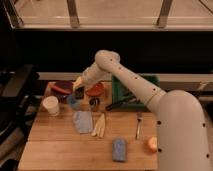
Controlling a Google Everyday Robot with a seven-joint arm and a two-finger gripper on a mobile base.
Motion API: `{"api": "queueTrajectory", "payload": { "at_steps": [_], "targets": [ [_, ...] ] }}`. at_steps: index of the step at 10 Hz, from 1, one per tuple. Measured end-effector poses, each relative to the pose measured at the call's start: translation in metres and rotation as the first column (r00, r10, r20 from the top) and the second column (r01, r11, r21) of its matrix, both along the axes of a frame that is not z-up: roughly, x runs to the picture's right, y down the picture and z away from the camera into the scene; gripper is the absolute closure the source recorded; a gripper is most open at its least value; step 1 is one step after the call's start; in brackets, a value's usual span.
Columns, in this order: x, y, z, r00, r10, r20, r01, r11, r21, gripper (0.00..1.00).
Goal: Place eraser in plastic cup
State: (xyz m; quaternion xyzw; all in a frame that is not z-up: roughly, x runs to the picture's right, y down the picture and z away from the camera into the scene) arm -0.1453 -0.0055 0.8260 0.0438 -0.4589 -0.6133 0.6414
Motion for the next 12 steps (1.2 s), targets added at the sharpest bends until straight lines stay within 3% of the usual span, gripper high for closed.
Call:
{"api": "queueTrajectory", "payload": {
  "at_steps": [1, 3, 6, 8, 12],
  "targets": [
    [-0.013, 0.007, 0.000, 1.000, -0.009, 0.030, 0.010, 0.9999, -0.012, 0.92],
    [-0.029, 0.020, 0.005, 0.997, -0.021, 0.075, 0.024, 0.9990, -0.037, 0.70],
    [-0.033, 0.033, 0.020, 0.996, -0.020, 0.086, 0.026, 0.9979, -0.059, 0.40],
    [-0.033, 0.031, 0.033, 0.997, -0.004, 0.082, 0.009, 0.9980, -0.062, 0.23],
    [-0.040, 0.027, 0.051, 0.998, 0.013, 0.069, -0.008, 0.9981, -0.062, 0.20]
  ]
}}
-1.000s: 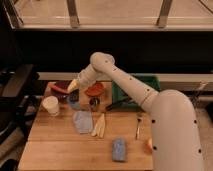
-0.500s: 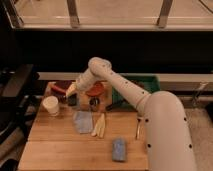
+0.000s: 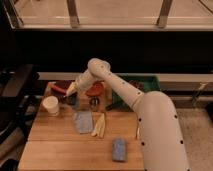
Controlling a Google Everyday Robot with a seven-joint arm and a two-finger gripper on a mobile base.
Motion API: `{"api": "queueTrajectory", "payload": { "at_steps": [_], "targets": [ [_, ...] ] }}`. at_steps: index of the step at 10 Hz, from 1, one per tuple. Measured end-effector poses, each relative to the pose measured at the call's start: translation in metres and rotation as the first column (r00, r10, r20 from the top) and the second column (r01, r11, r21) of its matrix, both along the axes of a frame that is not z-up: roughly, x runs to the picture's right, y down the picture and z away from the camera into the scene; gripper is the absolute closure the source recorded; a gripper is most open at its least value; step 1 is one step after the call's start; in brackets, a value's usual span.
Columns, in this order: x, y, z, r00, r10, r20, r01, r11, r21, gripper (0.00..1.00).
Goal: Place eraser in plastic cup
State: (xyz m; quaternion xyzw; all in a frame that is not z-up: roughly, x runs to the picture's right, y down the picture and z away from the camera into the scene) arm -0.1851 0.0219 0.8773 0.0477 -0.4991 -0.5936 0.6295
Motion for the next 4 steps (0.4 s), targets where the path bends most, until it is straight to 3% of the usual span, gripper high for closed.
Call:
{"api": "queueTrajectory", "payload": {
  "at_steps": [4],
  "targets": [
    [0.012, -0.010, -0.001, 0.999, 0.023, -0.025, -0.023, 0.9995, 0.022, 0.20]
  ]
}}
